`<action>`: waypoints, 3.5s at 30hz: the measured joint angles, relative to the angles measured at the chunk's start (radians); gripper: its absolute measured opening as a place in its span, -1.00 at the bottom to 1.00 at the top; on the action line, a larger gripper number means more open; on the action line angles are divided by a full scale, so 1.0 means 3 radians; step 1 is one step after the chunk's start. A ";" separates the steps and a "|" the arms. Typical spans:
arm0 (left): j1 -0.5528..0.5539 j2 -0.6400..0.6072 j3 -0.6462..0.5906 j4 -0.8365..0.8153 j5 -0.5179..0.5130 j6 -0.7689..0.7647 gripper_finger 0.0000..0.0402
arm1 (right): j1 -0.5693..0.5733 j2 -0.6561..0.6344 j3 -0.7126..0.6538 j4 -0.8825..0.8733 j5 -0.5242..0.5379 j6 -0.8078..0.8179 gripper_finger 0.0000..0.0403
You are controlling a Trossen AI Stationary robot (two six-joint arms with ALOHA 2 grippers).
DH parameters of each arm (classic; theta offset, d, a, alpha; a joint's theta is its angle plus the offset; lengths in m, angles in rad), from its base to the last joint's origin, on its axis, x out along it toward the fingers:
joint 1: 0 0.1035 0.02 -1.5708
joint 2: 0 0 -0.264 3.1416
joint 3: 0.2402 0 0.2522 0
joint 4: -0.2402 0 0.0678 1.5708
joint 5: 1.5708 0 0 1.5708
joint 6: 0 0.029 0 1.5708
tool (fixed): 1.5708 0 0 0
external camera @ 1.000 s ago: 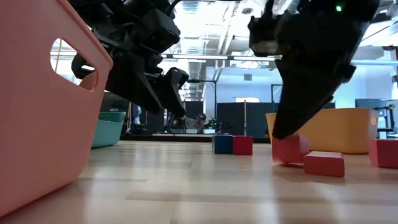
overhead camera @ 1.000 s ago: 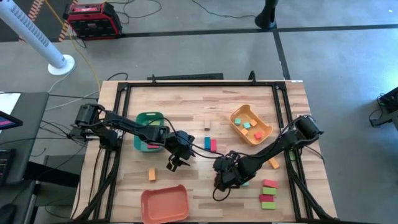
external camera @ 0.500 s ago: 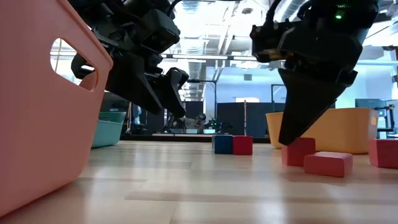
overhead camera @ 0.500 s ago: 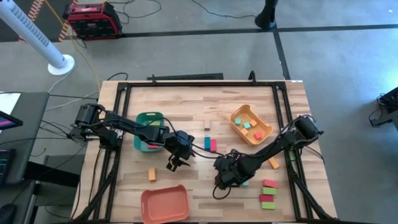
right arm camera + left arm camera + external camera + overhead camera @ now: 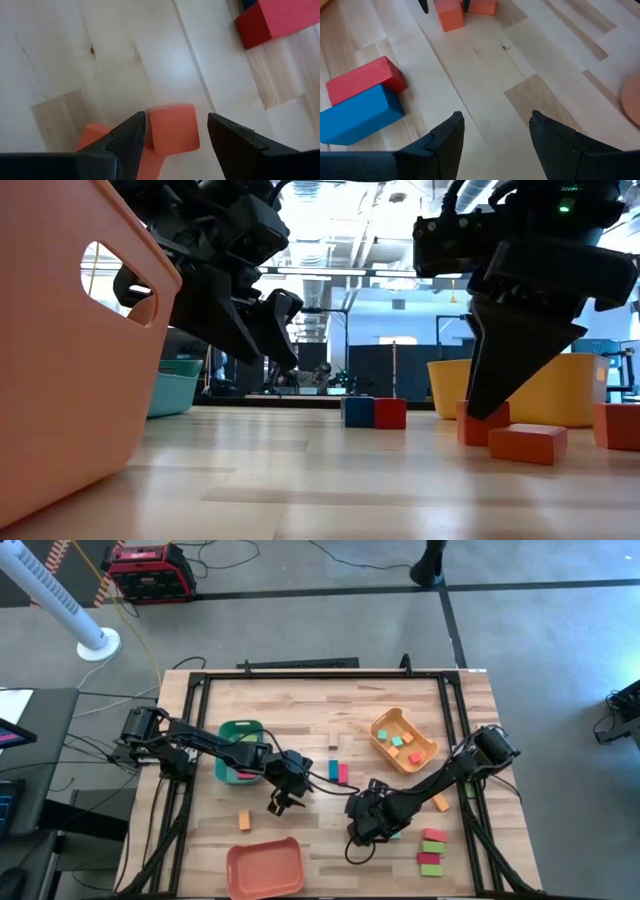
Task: Sort blocks by size
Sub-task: Put the orange cube block into the yellow bin, then put the light blue cube block into the yellow bin
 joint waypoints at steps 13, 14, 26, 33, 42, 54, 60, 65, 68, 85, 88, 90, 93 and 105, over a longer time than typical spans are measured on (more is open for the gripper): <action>-0.0010 0.0000 0.0000 -0.0001 0.0000 0.0002 0.06 | -0.0052 0.0000 -0.0039 -0.0017 0.0000 -0.0209 0.18; -0.0010 0.0000 0.0000 -0.0001 0.0000 0.0002 0.06 | -0.0052 0.0000 -0.0050 -0.0007 -0.0003 -0.0211 0.16; -0.0011 0.0000 0.0000 -0.0005 0.0000 -0.0016 0.06 | -0.0073 -0.0004 -0.0172 0.0110 -0.0078 -0.0184 -0.18; -0.0011 0.0000 0.0000 -0.0009 0.0000 -0.0022 0.06 | -0.0150 -0.0002 -0.0063 -0.0122 -0.0079 -0.0332 -0.20; -0.0011 0.0000 0.0000 -0.0024 0.0001 -0.0022 0.06 | -0.0296 -0.0013 0.0688 -0.1487 0.0448 -0.0396 -0.20; -0.0010 0.0000 0.0000 -0.0033 0.0000 0.0001 0.06 | -0.0617 -0.0459 0.0836 -0.2916 0.0974 0.0438 -0.17; -0.0011 0.0000 0.0000 -0.0067 0.0001 0.0012 0.06 | -0.0827 -0.1207 0.0258 -0.2768 0.0986 0.0688 -0.17; -0.0011 0.0000 0.0000 -0.0054 0.0001 0.0014 0.06 | -0.1044 -0.1791 -0.0311 -0.2246 0.0899 0.0651 -0.17; -0.0011 -0.0001 0.0000 -0.0034 0.0001 0.0014 0.06 | -0.1219 -0.2030 -0.0634 -0.1847 0.0724 0.0485 -0.17; -0.0011 0.0000 0.0000 -0.0027 0.0001 -0.0011 0.06 | -0.1712 -0.2171 -0.1287 -0.0988 0.0156 0.0011 -0.08; -0.0011 0.0000 0.0000 -0.0027 0.0001 -0.0011 0.06 | -0.1712 -0.2172 -0.1287 -0.0973 0.0159 -0.0011 0.00; -0.0011 0.0000 0.0000 -0.0026 0.0001 -0.0012 0.06 | -0.1712 -0.2172 -0.1287 -0.0974 0.0160 -0.0031 0.06; -0.0011 0.0000 0.0000 -0.0027 0.0001 -0.0023 0.06 | -0.1712 -0.2172 -0.1287 -0.0976 0.0177 -0.0043 0.13; -0.0011 0.0000 0.0000 -0.0024 0.0001 -0.0075 0.06 | -0.1416 -0.2459 -0.1282 -0.0892 0.0259 -0.0048 0.17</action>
